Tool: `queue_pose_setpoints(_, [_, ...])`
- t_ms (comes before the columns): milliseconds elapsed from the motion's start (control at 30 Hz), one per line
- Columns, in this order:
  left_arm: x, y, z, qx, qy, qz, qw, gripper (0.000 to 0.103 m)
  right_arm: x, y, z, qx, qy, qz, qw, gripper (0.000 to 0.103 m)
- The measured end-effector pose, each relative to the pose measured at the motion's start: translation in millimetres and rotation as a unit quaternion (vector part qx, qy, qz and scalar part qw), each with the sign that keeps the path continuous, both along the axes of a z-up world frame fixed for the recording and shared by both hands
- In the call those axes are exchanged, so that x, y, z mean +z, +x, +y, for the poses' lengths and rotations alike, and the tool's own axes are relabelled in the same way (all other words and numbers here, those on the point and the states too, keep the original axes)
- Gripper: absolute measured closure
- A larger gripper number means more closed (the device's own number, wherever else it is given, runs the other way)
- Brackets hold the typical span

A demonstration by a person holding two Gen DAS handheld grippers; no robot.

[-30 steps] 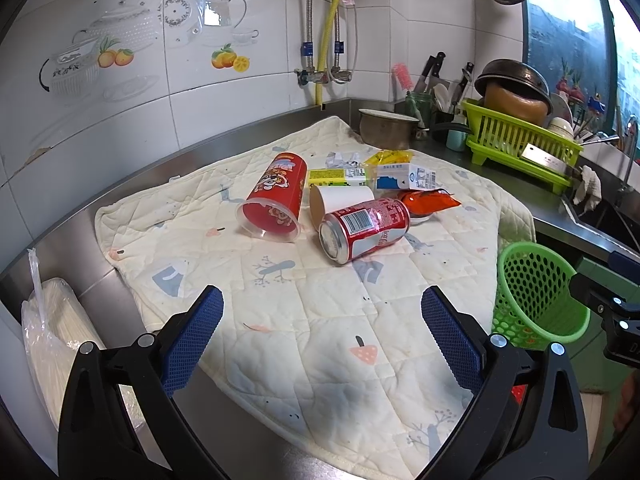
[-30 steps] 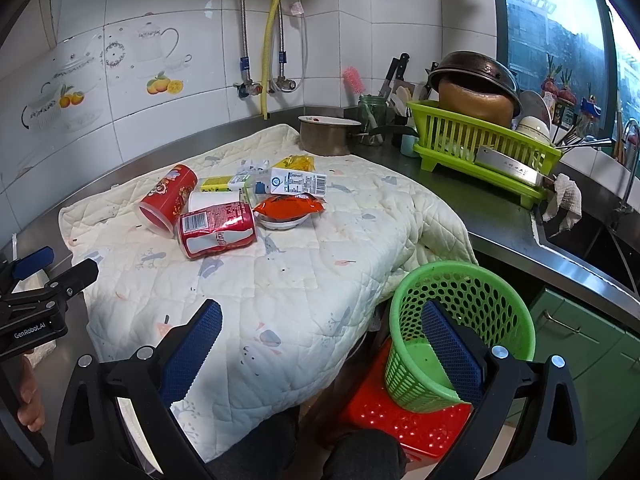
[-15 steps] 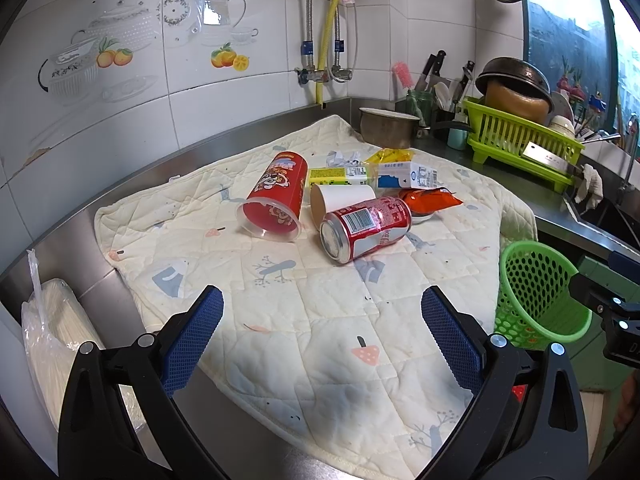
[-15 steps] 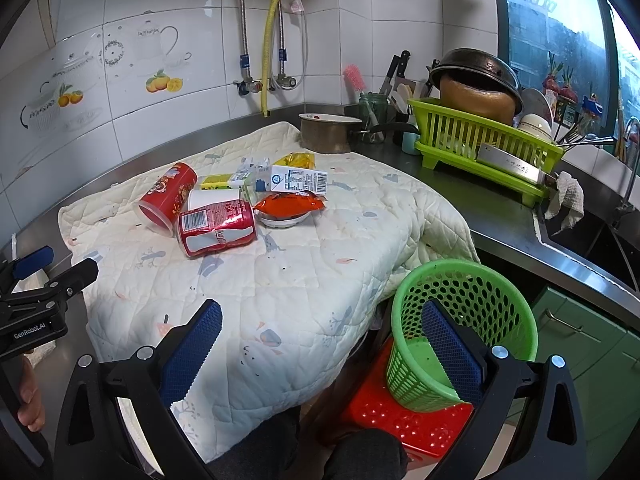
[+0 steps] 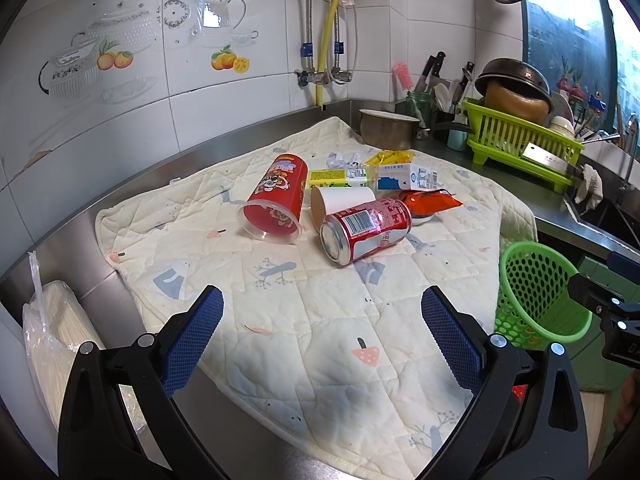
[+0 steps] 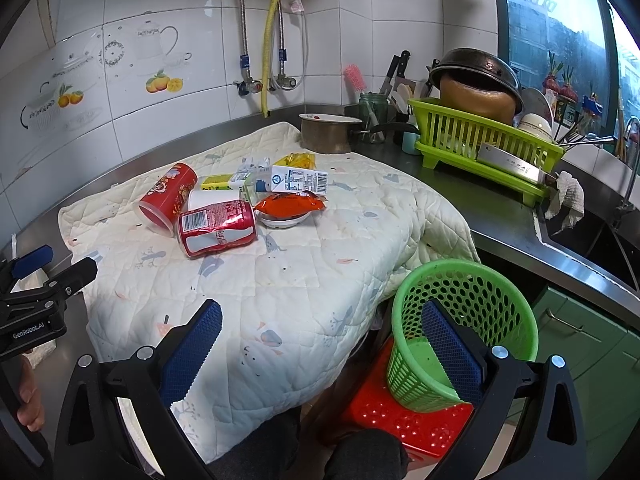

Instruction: Collect trash

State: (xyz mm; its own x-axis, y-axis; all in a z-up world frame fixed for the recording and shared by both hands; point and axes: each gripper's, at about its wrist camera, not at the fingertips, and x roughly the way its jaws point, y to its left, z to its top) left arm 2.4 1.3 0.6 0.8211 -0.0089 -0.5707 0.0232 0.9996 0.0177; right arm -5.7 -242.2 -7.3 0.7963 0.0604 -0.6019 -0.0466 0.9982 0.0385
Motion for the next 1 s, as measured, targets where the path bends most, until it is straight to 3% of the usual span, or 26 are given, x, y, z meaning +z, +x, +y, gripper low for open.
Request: queue_pose_setpoints(1000, [-1, 11, 9, 0.007, 0.004, -0.005, 1.0000, 0.005, -5, 9, 5, 0.017, 0.000, 0.001, 1.000, 0.006])
